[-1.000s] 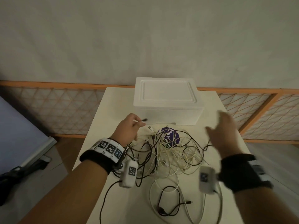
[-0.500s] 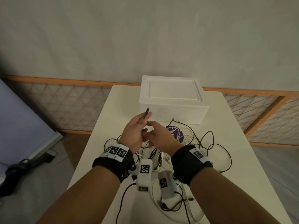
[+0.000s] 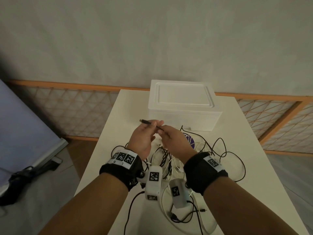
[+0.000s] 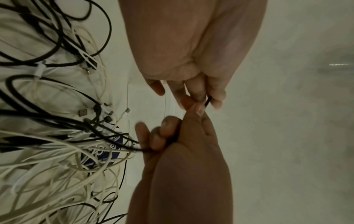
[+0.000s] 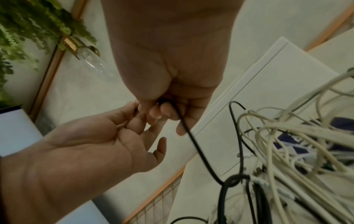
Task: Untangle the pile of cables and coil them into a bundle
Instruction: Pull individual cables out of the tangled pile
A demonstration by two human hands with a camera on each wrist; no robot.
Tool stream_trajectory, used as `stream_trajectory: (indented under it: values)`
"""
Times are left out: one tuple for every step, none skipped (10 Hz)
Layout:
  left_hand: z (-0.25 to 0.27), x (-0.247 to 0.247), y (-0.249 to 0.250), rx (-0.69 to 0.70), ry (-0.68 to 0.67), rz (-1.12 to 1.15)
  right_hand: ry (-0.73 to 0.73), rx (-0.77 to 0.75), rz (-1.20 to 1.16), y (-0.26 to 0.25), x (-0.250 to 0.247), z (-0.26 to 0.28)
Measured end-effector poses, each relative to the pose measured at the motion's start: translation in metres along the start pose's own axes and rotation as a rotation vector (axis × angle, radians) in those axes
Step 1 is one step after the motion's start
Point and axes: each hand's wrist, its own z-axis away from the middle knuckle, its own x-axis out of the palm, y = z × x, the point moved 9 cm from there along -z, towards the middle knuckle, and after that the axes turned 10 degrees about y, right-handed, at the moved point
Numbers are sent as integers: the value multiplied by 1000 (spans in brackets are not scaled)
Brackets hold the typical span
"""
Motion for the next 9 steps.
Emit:
stream_trajectory:
  values:
    - [3, 6, 0, -15, -50, 62, -28, -72, 102, -5, -1, -2]
    - [-4, -9, 1, -27, 77, 211, -132, -112, 279, -4, -5, -3]
    - [-16, -50, -1, -49, 296, 345, -180, -92, 488, 7, -31, -5]
    - [-29, -105, -2, -44, 454, 330, -204, -99, 710, 16, -65, -3]
    - [-32, -163, -9, -58, 562, 235, -129, -64, 839, 29, -111, 3]
    - [-22, -209, -16, -71, 692, 168, -64, 112, 870, 63, -161, 23]
    - [-14, -235, -36, -91, 737, 238, 3, 254, 853, 93, -201, 51]
    - [0, -225, -51, -224, 737, 328, 90, 368, 838, 113, -235, 77]
    - [27, -233, -42, -257, 819, 171, 194, 422, 810, 138, -276, 100]
